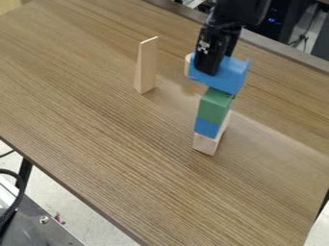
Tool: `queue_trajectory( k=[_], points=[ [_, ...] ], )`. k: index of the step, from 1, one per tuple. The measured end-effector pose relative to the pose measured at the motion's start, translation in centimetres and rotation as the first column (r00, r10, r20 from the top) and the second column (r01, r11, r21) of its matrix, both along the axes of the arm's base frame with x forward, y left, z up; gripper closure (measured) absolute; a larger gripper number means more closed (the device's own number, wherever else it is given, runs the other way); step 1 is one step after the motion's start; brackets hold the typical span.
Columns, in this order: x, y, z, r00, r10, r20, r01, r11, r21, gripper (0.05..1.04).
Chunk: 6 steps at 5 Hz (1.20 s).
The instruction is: Put the blue rectangle on top of the green rectangle
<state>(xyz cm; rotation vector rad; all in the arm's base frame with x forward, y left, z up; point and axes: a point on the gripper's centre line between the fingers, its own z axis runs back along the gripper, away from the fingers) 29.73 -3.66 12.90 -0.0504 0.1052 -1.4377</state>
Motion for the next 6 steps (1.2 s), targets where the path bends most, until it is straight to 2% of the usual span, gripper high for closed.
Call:
queue_trajectory(
  k=[2,3,4,5,6],
  points=[
    [-0.14,-0.45,-0.03,1.0,-0.001,-0.005,0.001,1.0,-0.004,0.534],
    [-0.3,-0.52,-0.2,1.0,-0.003,-0.012,0.003,1.0,-0.01,0.472],
    [-0.31,-0.55,-0.2,1.0,0.001,-0.012,-0.001,1.0,-0.011,0.17],
    [-0.3,-0.55,-0.17,1.0,0.014,-0.012,-0.014,1.0,-0.009,0.079],
    [-0.44,-0.48,-0.19,1.0,0.021,-0.02,-0.021,1.0,-0.004,0.083]
  ],
)
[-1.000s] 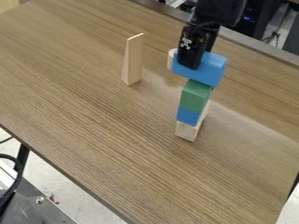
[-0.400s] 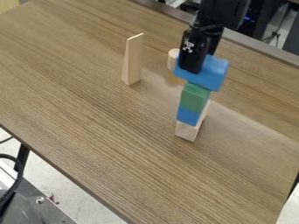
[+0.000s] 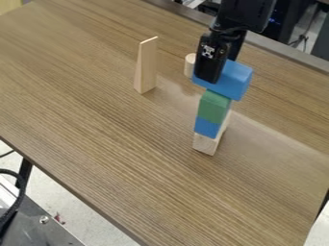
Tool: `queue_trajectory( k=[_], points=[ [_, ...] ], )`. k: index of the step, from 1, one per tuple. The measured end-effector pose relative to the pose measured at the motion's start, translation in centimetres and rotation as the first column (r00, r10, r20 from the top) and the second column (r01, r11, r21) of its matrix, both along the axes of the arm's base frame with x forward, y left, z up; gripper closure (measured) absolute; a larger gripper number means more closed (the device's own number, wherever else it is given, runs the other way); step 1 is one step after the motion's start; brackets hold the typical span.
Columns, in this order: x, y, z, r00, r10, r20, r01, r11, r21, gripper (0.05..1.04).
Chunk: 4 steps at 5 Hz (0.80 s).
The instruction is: Put the blue rectangle on top of the green rectangle
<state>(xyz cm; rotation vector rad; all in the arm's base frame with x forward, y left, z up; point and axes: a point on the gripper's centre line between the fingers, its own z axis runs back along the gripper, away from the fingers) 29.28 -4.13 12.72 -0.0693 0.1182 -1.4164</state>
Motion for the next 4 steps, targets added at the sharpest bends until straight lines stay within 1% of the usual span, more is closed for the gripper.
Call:
queue_trajectory(
  k=[1,2,3,4],
  points=[
    [0.0,-0.1,0.3,1.0,0.0,-0.004,0.0,1.0,-0.004,0.083],
    [0.2,-0.2,1.2,1.0,0.004,0.014,-0.004,1.0,-0.012,0.083],
    [0.2,-0.4,2.5,0.999,0.012,0.04,-0.011,1.0,-0.025,0.083],
    [0.2,-0.8,5.3,0.994,0.035,0.099,-0.028,0.997,-0.074,0.083]
  ],
)
